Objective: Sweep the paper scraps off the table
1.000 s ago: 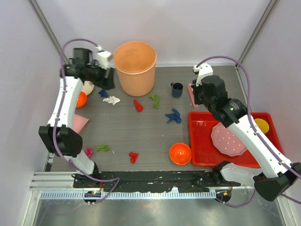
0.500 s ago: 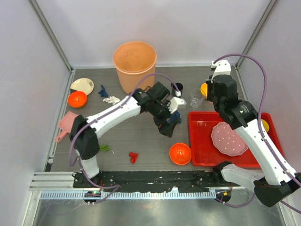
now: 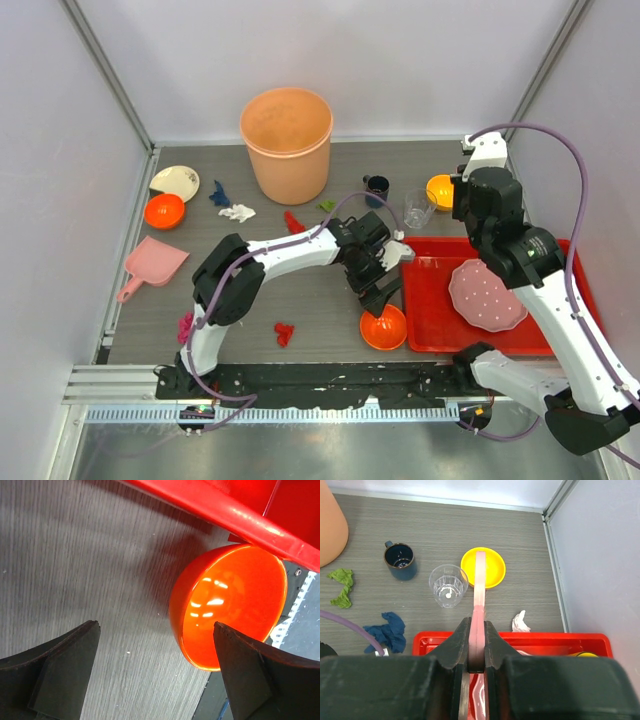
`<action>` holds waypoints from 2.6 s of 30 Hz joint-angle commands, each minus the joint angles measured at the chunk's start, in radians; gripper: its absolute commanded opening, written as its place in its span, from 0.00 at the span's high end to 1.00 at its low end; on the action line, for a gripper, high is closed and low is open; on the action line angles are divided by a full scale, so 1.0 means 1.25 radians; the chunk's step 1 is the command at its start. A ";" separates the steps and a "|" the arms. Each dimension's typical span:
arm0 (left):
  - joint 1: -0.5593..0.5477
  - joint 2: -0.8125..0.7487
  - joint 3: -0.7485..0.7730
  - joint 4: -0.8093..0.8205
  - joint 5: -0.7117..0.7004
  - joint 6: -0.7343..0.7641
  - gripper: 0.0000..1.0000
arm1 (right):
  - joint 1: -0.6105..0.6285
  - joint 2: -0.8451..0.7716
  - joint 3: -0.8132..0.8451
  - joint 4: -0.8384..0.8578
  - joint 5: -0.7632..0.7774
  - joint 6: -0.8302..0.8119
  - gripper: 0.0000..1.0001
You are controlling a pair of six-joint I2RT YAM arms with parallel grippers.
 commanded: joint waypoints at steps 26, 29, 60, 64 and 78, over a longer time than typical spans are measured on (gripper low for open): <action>0.325 -0.218 0.009 -0.235 0.051 0.088 1.00 | -0.003 0.010 0.027 0.013 -0.103 -0.028 0.99; 0.515 -0.270 0.013 -0.241 0.045 0.071 1.00 | -0.003 0.013 0.022 0.030 -0.133 -0.031 0.99; 1.159 -0.015 0.196 -0.032 -0.237 -0.033 1.00 | -0.003 -0.023 -0.031 0.089 -0.241 -0.061 0.99; 1.155 0.027 0.219 -0.077 -0.240 -0.014 1.00 | -0.003 -0.024 -0.030 0.091 -0.257 -0.062 0.99; 1.150 -0.002 0.175 -0.060 -0.230 0.000 0.50 | -0.003 -0.024 -0.025 0.094 -0.306 -0.060 0.99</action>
